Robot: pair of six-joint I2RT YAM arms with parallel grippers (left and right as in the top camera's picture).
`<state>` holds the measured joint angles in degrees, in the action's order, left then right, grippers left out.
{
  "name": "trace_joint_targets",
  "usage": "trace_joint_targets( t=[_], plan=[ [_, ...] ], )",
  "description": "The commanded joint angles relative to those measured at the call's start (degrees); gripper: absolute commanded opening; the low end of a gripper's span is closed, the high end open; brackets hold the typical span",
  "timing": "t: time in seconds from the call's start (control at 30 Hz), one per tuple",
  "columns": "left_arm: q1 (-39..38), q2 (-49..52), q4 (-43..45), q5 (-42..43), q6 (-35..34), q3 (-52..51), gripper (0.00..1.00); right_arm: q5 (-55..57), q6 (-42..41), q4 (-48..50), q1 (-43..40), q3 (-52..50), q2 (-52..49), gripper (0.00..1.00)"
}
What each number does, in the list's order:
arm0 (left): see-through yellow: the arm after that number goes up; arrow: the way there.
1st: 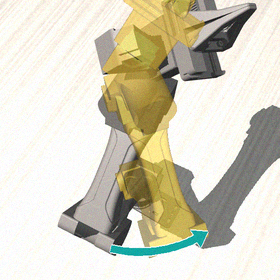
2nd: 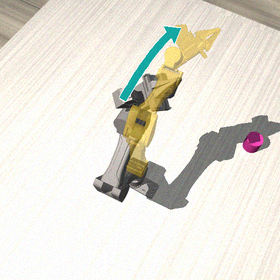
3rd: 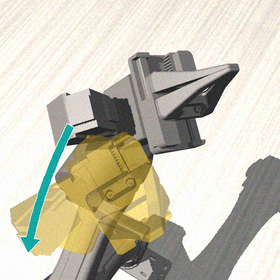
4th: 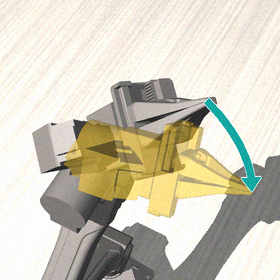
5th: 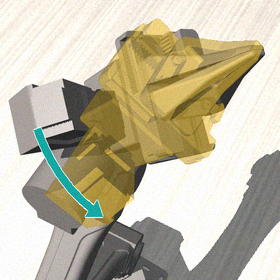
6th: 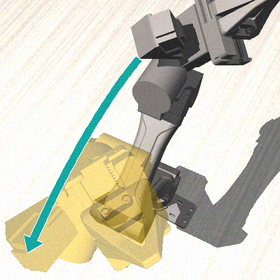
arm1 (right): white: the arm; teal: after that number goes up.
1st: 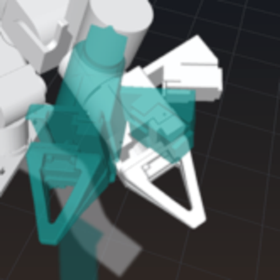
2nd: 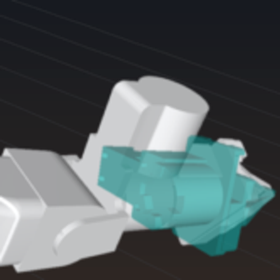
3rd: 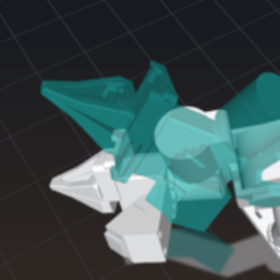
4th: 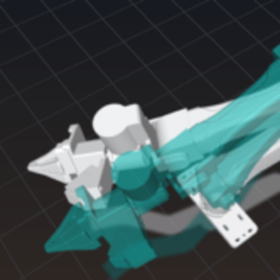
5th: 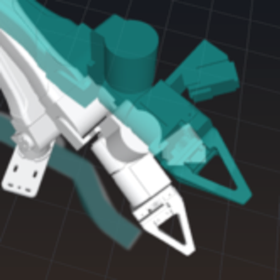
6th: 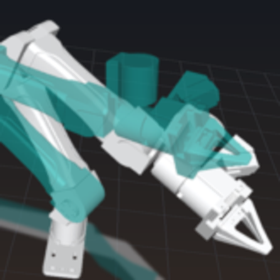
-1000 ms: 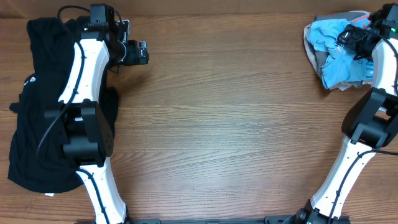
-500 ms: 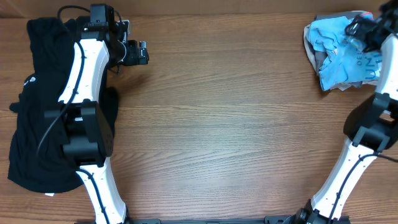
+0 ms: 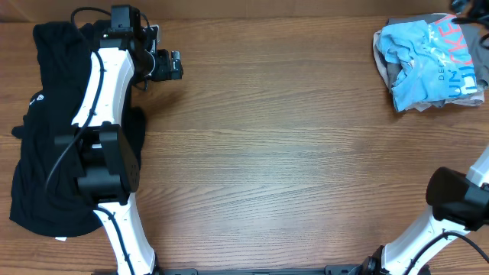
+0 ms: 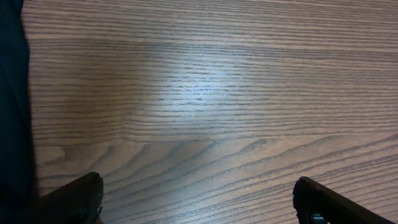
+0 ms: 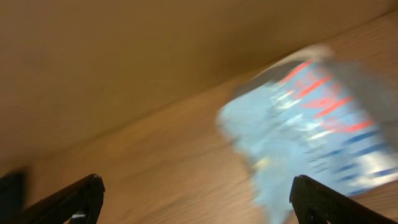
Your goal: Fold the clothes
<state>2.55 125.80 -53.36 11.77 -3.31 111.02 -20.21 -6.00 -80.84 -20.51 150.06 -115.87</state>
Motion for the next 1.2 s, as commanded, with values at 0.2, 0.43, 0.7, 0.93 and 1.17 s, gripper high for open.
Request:
trace_joint_targets(
  t=[0.2,0.43,0.7,0.93,1.17],
  plan=[
    [-0.3,0.5,-0.1,-0.2,-1.0,0.0,1.0,-31.7,-3.5,-12.5,4.9,-0.2,-1.7,1.0],
    [-0.3,0.5,-0.1,-0.2,-1.0,0.0,1.0,-31.8,-15.3,-14.4,12.7,-0.2,-1.7,1.0],
    [-0.3,0.5,-0.1,-0.2,-1.0,0.0,1.0,-22.0,-14.8,-14.5,14.8,-0.2,-1.7,1.0],
    [-0.3,0.5,-0.1,-0.2,-1.0,0.0,1.0,-8.1,-3.7,-14.5,14.9,-0.2,-1.7,1.0],
    [-0.3,0.5,-0.1,-0.2,-1.0,0.0,1.0,2.9,-1.0,-9.4,17.9,-0.2,0.2,1.0]
  ],
)
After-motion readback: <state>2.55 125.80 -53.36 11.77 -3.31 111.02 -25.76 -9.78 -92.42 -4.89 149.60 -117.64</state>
